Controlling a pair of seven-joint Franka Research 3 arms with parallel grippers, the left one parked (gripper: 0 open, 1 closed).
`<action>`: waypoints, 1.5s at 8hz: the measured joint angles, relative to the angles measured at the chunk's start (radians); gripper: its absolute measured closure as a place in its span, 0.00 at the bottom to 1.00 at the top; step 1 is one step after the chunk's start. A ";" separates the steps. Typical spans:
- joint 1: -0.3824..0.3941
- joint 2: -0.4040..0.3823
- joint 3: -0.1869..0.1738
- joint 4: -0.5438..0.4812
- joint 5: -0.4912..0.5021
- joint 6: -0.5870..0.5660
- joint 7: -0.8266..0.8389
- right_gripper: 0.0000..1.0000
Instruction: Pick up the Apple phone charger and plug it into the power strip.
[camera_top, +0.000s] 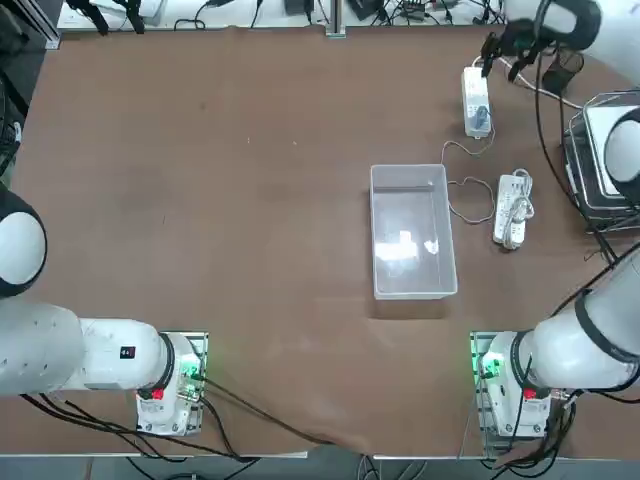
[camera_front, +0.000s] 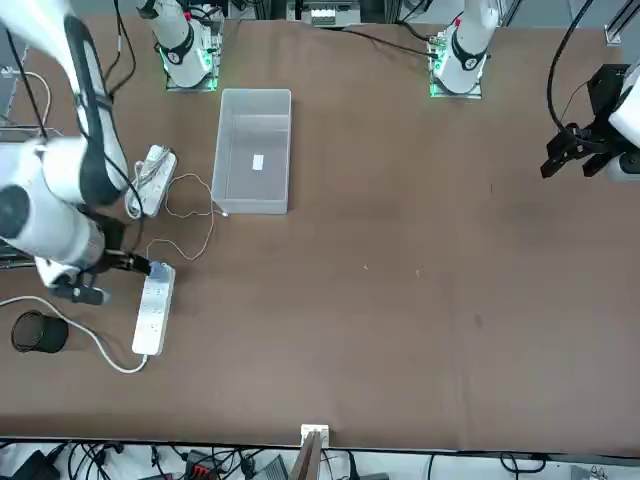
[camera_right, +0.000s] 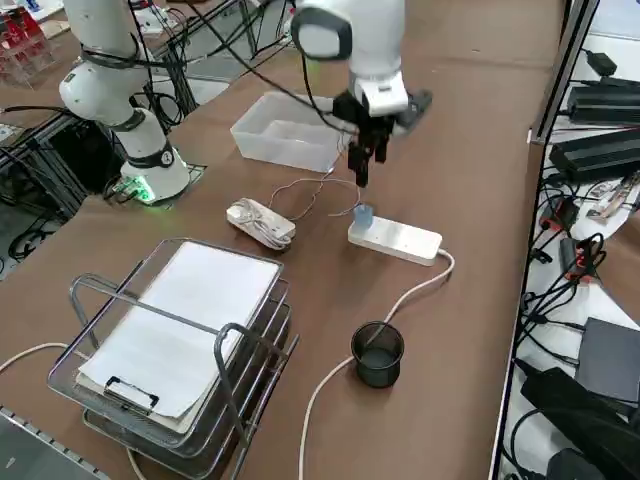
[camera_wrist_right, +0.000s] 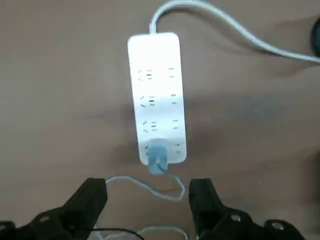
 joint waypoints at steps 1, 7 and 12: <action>0.001 -0.053 0.003 0.029 0.000 -0.067 -0.001 0.00; 0.004 -0.181 0.008 0.235 0.001 -0.417 -0.104 0.00; 0.004 -0.325 -0.006 0.115 0.004 -0.463 -0.171 0.00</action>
